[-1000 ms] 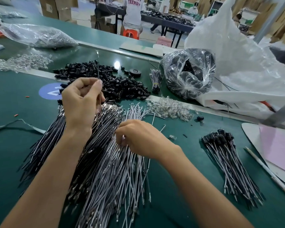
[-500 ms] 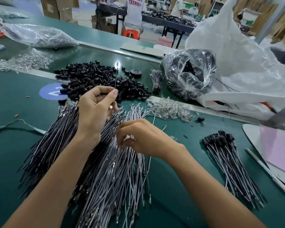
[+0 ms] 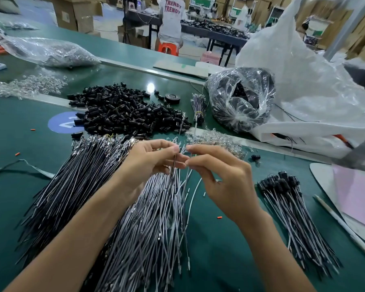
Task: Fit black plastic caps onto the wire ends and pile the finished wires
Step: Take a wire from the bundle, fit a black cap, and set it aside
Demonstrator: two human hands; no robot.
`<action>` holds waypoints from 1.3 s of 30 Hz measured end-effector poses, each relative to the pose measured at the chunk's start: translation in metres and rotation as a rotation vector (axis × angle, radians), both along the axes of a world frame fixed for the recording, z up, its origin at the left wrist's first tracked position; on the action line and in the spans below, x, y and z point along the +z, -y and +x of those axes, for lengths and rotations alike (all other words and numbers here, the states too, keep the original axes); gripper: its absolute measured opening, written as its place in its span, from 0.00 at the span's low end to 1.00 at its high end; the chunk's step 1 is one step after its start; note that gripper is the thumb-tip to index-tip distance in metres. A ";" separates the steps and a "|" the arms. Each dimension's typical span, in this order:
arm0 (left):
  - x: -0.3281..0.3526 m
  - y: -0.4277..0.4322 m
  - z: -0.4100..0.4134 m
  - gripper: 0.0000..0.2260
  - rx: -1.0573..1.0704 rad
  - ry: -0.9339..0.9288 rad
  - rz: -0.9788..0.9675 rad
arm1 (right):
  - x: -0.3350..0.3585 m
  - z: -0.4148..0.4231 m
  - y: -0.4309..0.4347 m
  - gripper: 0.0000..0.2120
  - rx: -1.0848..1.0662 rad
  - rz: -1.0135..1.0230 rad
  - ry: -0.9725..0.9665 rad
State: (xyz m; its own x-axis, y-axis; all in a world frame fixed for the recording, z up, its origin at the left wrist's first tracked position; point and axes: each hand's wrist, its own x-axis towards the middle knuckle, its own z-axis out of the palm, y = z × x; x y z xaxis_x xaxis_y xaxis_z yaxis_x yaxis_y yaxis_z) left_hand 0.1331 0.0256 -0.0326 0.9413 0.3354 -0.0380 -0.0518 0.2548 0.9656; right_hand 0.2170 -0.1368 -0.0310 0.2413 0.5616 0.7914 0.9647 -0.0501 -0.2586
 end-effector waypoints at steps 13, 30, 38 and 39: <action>-0.008 0.010 0.001 0.10 -0.073 -0.012 -0.065 | -0.012 0.002 0.003 0.08 -0.037 -0.059 -0.034; -0.005 0.020 0.002 0.08 0.019 0.139 -0.058 | 0.004 0.000 0.012 0.19 -0.116 0.330 -0.742; -0.014 0.028 0.006 0.10 0.038 0.092 0.195 | 0.000 -0.007 0.002 0.08 -0.011 0.395 -1.057; -0.014 0.030 0.005 0.10 0.033 0.087 0.201 | -0.001 -0.008 0.001 0.08 -0.002 0.409 -1.068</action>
